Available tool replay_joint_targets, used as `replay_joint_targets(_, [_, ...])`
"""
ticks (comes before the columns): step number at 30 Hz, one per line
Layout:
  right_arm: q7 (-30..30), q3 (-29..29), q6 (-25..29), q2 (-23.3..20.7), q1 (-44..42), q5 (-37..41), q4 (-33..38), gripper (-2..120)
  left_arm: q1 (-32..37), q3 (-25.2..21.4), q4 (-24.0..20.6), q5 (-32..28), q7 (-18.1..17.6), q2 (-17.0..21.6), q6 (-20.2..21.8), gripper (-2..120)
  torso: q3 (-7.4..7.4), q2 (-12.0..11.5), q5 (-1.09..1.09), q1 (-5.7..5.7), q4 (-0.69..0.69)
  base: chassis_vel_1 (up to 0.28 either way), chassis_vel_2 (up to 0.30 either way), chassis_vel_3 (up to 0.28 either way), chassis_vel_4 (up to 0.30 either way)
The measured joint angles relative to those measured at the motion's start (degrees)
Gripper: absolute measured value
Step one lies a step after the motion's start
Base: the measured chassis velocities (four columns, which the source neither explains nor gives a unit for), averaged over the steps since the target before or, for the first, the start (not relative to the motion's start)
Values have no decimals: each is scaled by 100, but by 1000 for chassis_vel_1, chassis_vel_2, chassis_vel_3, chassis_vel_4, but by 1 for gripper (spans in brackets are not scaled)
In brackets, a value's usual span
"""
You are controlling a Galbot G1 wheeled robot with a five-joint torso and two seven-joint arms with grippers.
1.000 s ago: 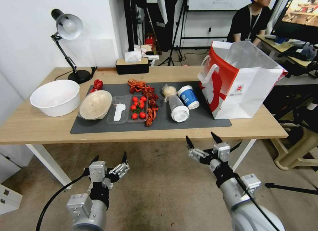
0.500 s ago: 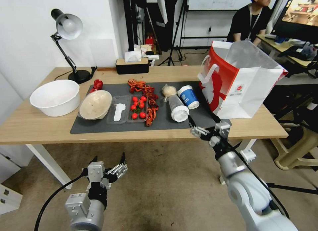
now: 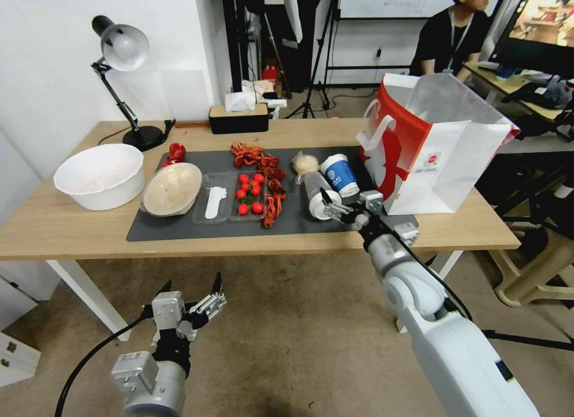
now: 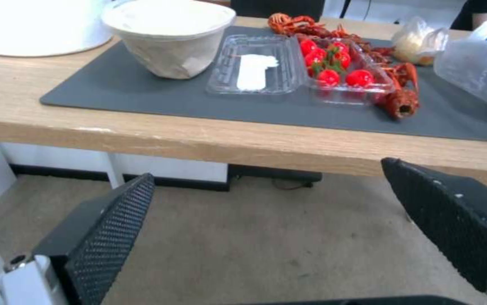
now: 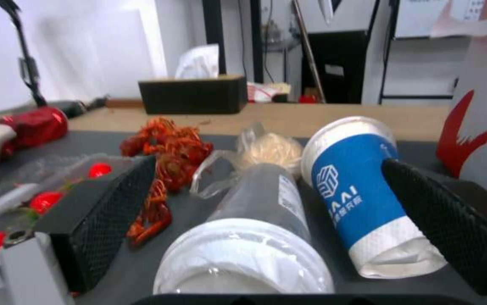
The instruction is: Pick up the trash from the table and place it into the takeout bag.
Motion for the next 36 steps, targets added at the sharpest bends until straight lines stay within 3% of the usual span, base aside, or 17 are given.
replay_joint_targets(11, [593, -349, -860, 152, 168, -280, -11, 100, 56, -88, -44, 1, 1, -35, -21, 100, -1, 0, 0, -2, 0, 0, 0, 0, 0])
replay_joint_targets(27, [756, -375, -1155, 199, 120, -301, -67, 100, 143, -58, -68, 94, 15, -24, -72, 100, -1, 0, 0, -2, 0, 0, 0, 0, 0])
replay_joint_targets(36, [756, -345, -1242, 267, -26, -289, -62, 79, 131, -49, -70, 70, 1, 17, -93, 100, -1, 1, 0, -2, 0, 0, 0, 0, 0])
